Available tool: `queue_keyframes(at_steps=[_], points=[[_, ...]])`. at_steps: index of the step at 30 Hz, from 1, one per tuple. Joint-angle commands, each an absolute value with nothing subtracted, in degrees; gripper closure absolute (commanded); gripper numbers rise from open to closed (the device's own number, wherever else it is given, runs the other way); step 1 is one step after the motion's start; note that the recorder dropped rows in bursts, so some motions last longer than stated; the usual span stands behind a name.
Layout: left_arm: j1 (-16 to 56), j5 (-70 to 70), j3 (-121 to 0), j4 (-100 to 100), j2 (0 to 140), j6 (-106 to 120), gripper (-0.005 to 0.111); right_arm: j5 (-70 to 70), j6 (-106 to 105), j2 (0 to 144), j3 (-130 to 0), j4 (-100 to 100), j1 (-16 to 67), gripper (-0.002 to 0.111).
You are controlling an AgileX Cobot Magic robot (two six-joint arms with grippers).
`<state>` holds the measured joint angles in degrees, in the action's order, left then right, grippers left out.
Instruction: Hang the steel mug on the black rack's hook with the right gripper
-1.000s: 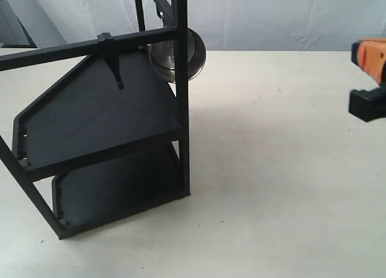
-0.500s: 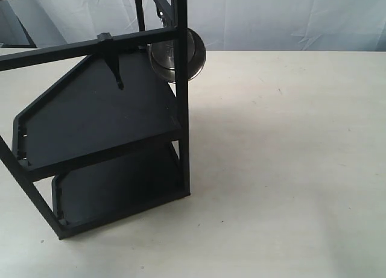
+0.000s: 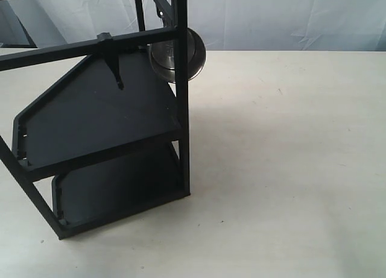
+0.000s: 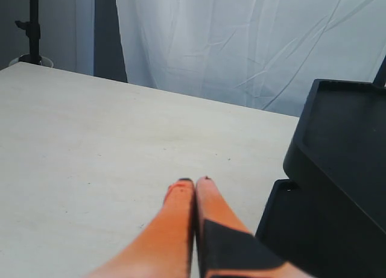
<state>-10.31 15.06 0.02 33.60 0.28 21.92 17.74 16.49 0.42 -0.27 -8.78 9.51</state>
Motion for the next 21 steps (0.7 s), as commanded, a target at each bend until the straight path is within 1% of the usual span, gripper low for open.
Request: queue_keyframes(at_steps=[1, 11, 14, 21], points=[[-10.28, 14.98, 0.0, 33.43, 0.0, 21.81, 0.105, 17.69, 16.49, 0.0, 0.0, -8.73, 9.18, 0.108], [-10.28, 14.98, 0.0, 33.43, 0.0, 21.81, 0.105, 17.58, 15.68, 0.0, 0.0, -5.5, 9.18, 0.108], [-10.28, 14.98, 0.0, 33.43, 0.0, 21.81, 0.105, 17.47, 7.29, 0.0, 0.0, -0.52, 9.18, 0.108], [-10.28, 14.98, 0.0, 33.43, 0.0, 21.81, 0.105, 17.47, -0.6, 0.0, 0.0, 0.0, 9.18, 0.108]])
